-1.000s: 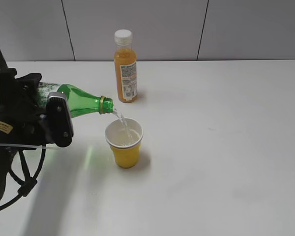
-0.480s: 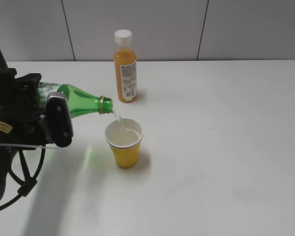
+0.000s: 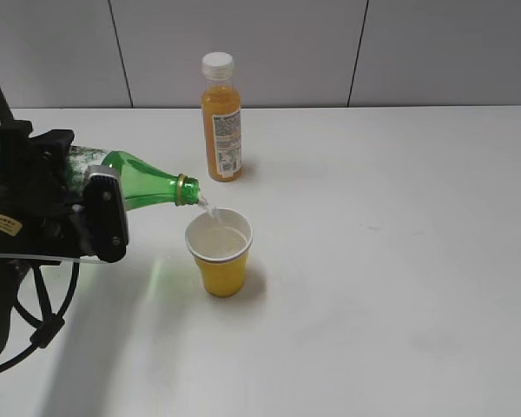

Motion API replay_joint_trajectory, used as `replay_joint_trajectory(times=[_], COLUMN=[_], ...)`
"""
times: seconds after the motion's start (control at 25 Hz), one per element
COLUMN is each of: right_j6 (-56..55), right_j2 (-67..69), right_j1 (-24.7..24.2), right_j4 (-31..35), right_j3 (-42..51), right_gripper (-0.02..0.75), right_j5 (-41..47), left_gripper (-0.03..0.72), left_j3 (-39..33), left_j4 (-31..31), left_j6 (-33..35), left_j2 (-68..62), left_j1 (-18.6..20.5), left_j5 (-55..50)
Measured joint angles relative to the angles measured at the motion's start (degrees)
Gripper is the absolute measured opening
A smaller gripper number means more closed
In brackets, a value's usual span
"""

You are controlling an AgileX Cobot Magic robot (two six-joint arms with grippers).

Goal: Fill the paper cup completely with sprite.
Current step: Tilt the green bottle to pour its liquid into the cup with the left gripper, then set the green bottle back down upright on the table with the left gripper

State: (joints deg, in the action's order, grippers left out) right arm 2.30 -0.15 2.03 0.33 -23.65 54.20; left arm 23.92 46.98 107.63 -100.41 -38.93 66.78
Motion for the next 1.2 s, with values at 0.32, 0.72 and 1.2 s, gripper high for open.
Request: replay_joint_trajectory(times=[0.32,0.72,1.2], right_j6=[0.0,0.0,0.0], right_j2=[0.0,0.0,0.0], right_j1=[0.0,0.0,0.0], right_j4=[0.0,0.0,0.0], right_j3=[0.0,0.0,0.0], right_gripper=[0.585,0.585,0.585], right_j5=[0.0,0.0,0.0], left_gripper=[0.463,0.463,0.463], left_j3=[0.0,0.0,0.0], left_j4=[0.0,-0.5,-4.3], left_j6=[0.0,-17.8,-53.3], left_j2=[0.0,0.0,0.0], left_j1=[0.0,0.0,0.0], left_j5=[0.1,0.3,0.3])
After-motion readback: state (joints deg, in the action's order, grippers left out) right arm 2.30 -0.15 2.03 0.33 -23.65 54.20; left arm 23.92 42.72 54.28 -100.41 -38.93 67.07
